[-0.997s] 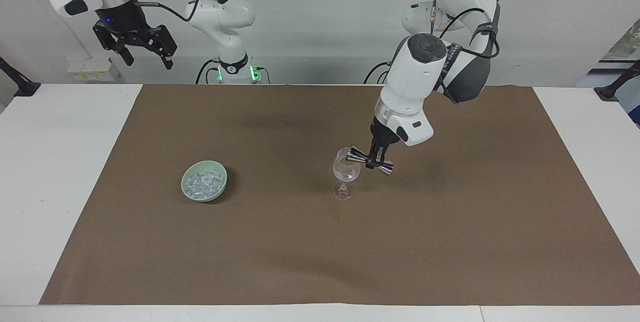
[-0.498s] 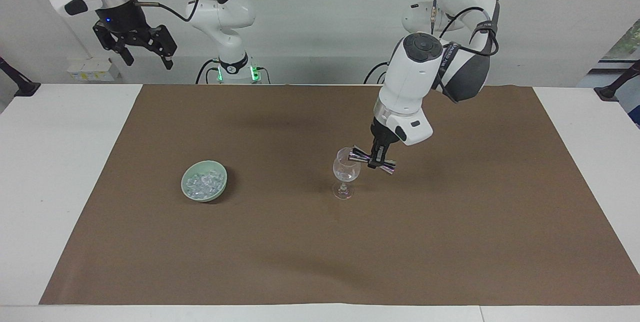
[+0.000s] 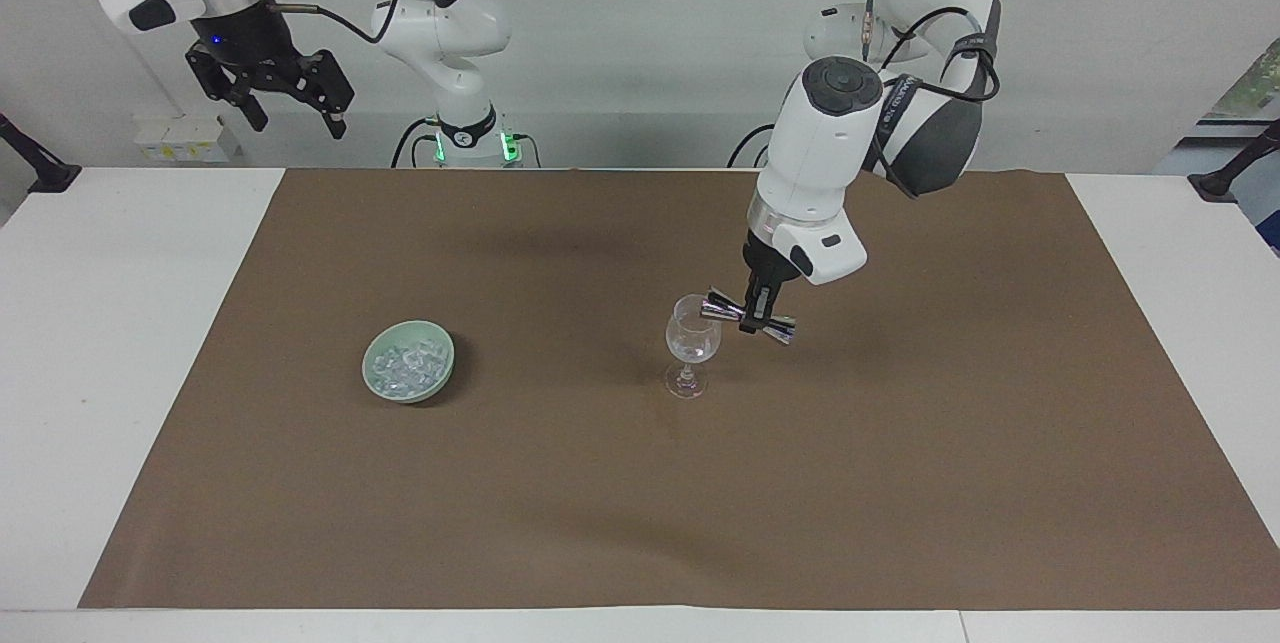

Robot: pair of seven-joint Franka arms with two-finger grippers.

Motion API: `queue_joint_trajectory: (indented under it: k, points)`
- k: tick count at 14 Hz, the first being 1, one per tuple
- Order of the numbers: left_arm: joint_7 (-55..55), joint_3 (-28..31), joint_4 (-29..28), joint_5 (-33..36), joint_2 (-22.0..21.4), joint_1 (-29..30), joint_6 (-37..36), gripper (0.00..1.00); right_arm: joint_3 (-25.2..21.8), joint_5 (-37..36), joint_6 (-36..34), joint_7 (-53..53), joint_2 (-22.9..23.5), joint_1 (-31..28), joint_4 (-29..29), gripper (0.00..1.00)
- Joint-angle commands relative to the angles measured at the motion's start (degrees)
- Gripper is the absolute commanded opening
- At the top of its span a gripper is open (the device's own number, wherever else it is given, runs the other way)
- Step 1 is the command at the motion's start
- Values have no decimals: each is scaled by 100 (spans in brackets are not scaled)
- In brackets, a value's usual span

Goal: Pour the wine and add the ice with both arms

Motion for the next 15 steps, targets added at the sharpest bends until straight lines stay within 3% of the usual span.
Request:
queue_joint_trajectory:
  k: [1, 15]
  points:
    - [-71, -55, 217, 222, 107, -106, -150, 0, 9, 50, 76, -91, -116, -31, -145, 100]
    - [-80, -90, 217, 565, 124, -141, -89, 0, 9, 50, 76, -91, -116, -31, -145, 100]
